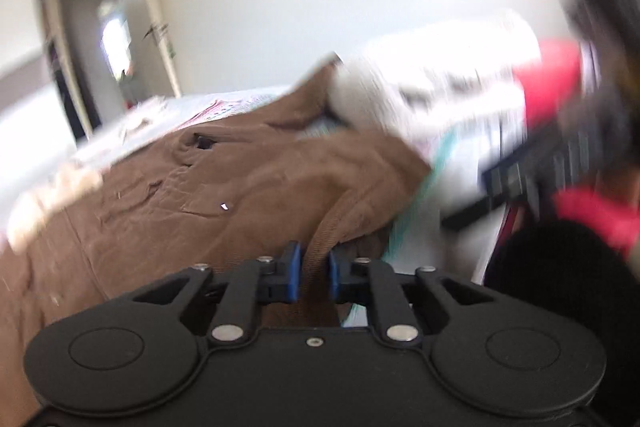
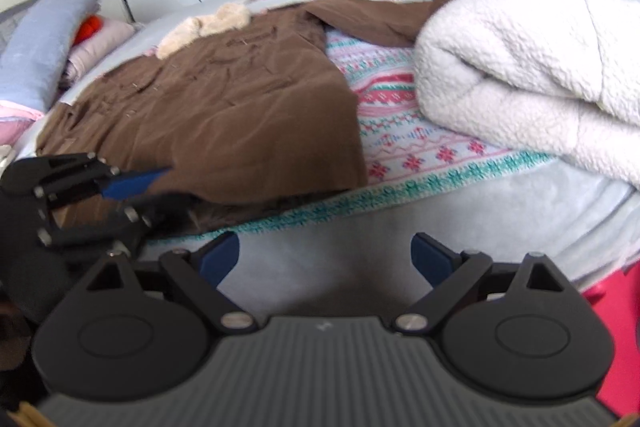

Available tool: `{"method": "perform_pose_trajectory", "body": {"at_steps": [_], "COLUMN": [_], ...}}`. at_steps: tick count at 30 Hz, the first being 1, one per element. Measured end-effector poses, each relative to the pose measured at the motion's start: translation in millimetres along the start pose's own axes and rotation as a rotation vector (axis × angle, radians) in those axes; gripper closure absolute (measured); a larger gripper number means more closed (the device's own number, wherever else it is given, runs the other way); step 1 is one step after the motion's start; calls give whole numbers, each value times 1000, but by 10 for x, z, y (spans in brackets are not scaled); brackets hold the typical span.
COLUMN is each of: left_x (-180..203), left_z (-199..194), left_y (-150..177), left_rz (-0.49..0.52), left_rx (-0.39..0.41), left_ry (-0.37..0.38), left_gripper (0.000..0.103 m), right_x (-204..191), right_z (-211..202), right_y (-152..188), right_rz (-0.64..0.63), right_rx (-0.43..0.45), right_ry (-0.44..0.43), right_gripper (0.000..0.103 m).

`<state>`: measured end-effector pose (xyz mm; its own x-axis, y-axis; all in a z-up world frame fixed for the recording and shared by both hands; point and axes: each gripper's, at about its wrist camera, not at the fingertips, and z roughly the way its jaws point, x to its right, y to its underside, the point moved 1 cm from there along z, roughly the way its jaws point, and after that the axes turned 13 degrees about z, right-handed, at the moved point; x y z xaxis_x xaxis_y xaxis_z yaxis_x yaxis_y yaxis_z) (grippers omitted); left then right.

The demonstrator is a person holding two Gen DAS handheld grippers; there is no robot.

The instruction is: Fold large clothes

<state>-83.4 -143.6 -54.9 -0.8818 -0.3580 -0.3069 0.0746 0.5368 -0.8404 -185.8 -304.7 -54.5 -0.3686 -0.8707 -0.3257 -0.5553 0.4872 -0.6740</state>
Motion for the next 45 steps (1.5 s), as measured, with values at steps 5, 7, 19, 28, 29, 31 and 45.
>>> {"method": "perform_pose_trajectory", "body": {"at_steps": [5,7,19,28,29,31,45], "left_x": [-657,-768,-687,-428,-402,-420,-1491], "left_z": [-148,-149,-299,-34,-33,-91,-203], "left_y": [-167,-178,-189,91,135,186,862], "left_rz": [-296,-338,-344,-254,-244,-241,-264], "left_rx": [49,50,74,-126,-139,-138,-163], "left_ry": [49,48,95,429,440,465,-60], "left_gripper": [92,92,92,57,54,54,34], "right_x": [-3,-31,-169,297,302,283,-1488], "right_z": [29,85,254,-329,-371,-499,824], "right_y": [-20,-50,-270,-175,-150,-150,-618], "right_rz": [-5,12,217,284,248,232,-152], "right_rx": [45,63,126,131,162,210,133], "right_ry": [-69,-116,-302,67,150,162,-198], "right_gripper": [8,8,100,97,97,94,34]}}
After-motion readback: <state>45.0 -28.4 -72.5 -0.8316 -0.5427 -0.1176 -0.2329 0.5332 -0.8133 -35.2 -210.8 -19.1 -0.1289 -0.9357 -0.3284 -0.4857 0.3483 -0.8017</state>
